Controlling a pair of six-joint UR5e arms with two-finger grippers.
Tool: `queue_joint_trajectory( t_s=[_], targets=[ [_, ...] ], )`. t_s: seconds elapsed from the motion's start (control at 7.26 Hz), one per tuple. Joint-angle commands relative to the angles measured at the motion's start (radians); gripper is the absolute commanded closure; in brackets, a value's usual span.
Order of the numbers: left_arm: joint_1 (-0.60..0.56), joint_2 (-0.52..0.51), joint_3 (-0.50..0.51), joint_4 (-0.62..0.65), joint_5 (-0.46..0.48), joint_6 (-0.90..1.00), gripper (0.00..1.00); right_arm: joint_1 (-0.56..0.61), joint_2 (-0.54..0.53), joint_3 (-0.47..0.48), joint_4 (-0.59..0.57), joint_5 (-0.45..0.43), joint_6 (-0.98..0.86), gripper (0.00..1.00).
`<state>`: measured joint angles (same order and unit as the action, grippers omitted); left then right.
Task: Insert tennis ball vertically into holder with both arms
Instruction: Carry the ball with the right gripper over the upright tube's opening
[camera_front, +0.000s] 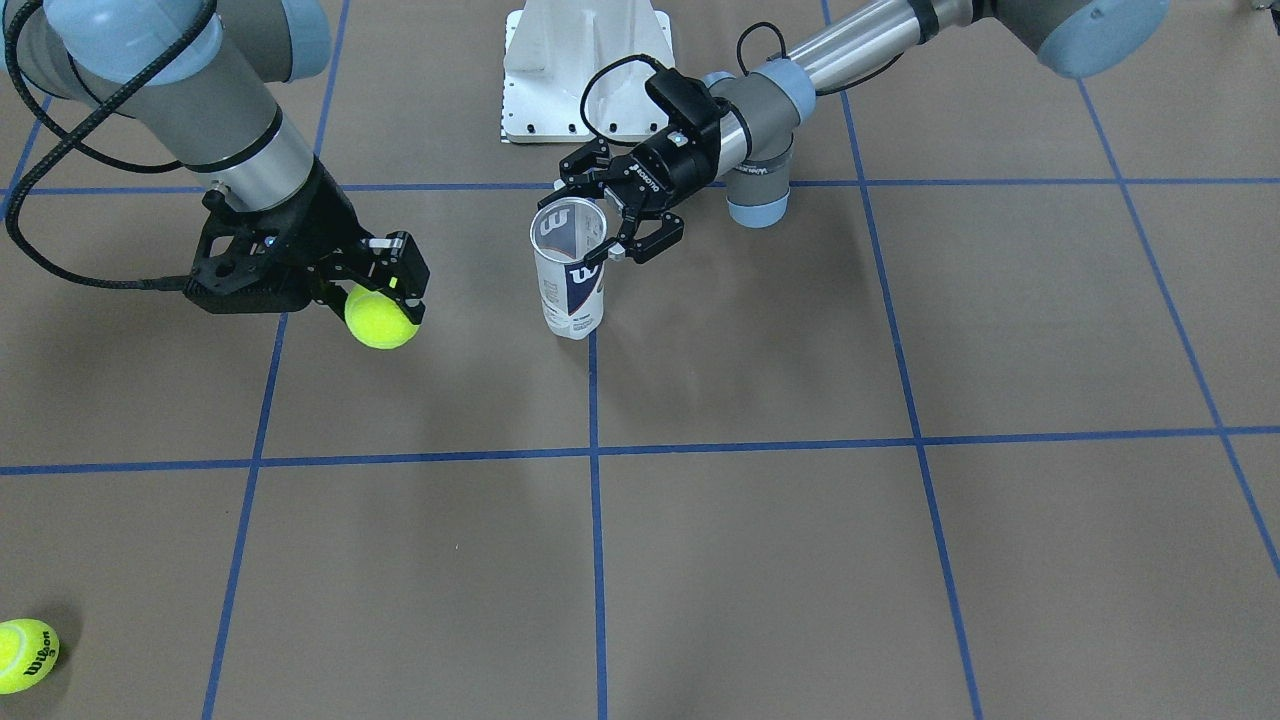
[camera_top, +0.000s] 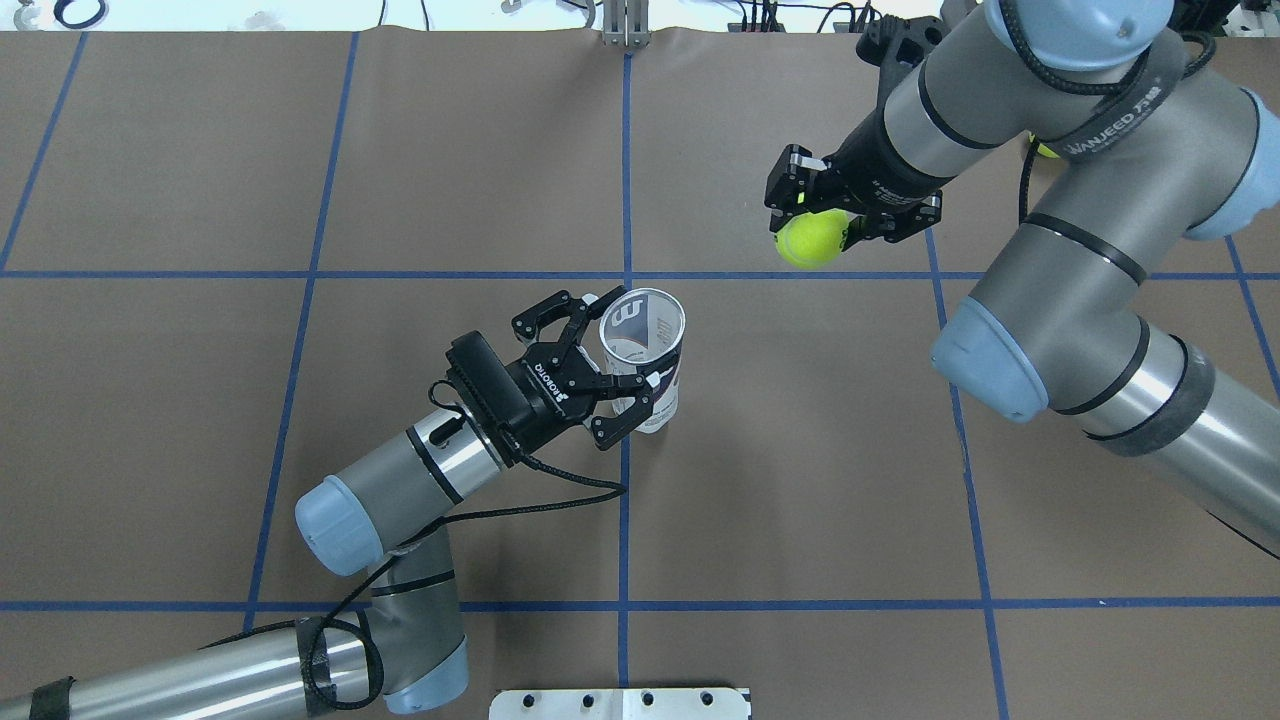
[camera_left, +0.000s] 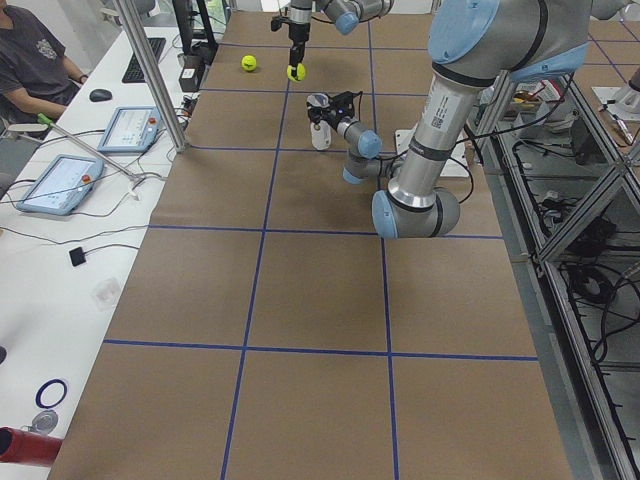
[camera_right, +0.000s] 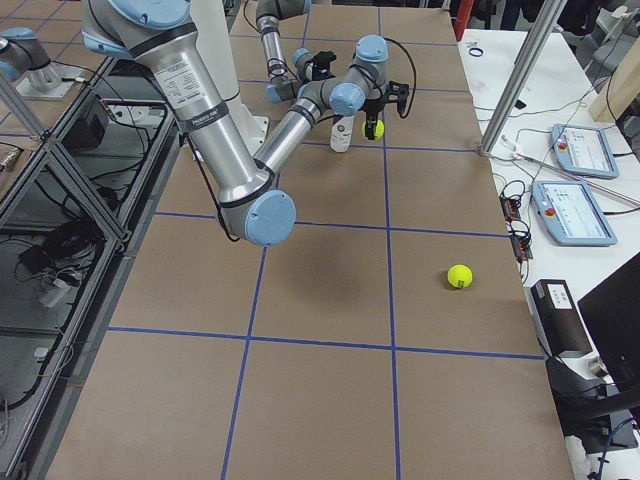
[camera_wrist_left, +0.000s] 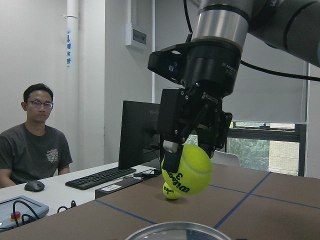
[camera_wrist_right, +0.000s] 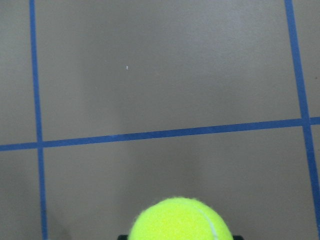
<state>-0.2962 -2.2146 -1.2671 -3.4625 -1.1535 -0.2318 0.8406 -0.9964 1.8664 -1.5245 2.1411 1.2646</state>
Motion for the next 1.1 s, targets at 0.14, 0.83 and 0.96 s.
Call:
queue_joint_trajectory(
  t_s=[0.14,0.83,0.96],
  targets=[
    [0.008,0.006,0.000,-0.001,0.000,-0.003,0.23,-0.006,0.087,0.002,0.001,0.010,0.131,1.00],
    [0.008,0.006,0.000,-0.001,0.000,-0.003,0.17,-0.078,0.128,0.019,0.001,-0.006,0.240,1.00],
    [0.008,0.007,0.000,-0.001,0.000,-0.003,0.17,-0.096,0.140,0.019,0.001,-0.023,0.262,1.00]
  ],
)
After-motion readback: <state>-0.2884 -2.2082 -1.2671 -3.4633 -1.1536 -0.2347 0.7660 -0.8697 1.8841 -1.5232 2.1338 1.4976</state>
